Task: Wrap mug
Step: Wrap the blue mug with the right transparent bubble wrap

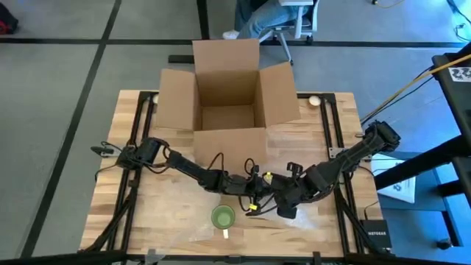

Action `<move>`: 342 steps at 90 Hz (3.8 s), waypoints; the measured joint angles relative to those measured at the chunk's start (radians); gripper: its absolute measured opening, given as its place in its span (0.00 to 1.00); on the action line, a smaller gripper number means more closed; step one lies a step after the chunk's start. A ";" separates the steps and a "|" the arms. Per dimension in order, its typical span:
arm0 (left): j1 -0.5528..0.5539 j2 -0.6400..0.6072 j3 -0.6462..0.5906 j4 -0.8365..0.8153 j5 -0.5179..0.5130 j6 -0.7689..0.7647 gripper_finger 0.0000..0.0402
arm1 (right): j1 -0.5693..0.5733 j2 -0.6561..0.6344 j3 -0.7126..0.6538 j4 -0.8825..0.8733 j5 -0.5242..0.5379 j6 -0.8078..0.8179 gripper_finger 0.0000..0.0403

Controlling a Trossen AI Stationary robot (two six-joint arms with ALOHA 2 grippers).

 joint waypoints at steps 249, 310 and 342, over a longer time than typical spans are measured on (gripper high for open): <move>-0.061 -0.125 -0.006 -0.097 -0.020 0.213 0.00 | 0.026 0.010 -0.324 0.375 0.010 0.086 0.00; -0.010 -0.024 -0.002 -0.034 0.044 0.044 0.00 | 0.027 0.008 -0.204 0.285 -0.109 0.079 0.00; -0.010 -0.023 -0.002 -0.035 0.044 0.044 0.00 | 0.027 0.007 -0.158 0.154 0.039 0.073 0.00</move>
